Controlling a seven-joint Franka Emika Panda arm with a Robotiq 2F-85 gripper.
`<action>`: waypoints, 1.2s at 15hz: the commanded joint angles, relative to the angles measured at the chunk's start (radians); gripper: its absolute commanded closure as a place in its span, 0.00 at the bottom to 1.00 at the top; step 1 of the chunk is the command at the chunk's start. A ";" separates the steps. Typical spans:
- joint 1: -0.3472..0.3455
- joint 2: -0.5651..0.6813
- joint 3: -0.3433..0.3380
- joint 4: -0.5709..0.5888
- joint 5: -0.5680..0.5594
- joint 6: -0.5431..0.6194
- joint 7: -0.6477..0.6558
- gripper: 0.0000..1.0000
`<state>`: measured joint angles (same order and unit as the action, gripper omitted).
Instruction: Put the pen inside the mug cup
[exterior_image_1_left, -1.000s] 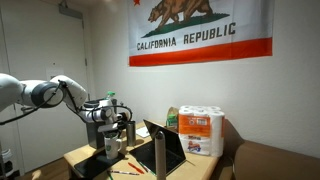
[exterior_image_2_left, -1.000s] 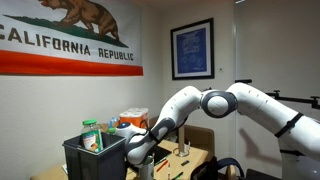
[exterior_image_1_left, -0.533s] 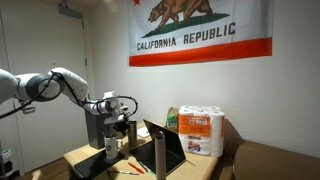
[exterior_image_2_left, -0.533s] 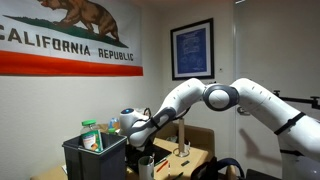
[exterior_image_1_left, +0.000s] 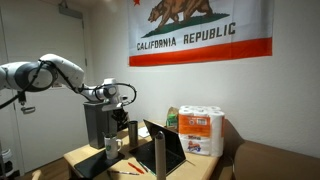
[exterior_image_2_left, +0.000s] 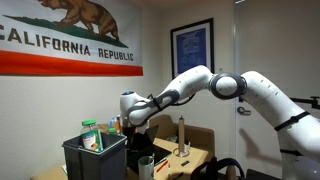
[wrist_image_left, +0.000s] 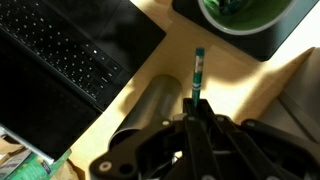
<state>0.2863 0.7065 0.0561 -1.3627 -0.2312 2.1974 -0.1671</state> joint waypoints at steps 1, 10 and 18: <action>-0.024 -0.108 0.039 -0.077 0.037 -0.071 0.018 0.93; -0.022 -0.285 0.058 -0.115 0.059 -0.473 0.035 0.93; -0.029 -0.319 0.067 -0.180 0.040 -0.769 0.069 0.93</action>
<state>0.2701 0.4105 0.1072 -1.4865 -0.1826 1.4822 -0.1288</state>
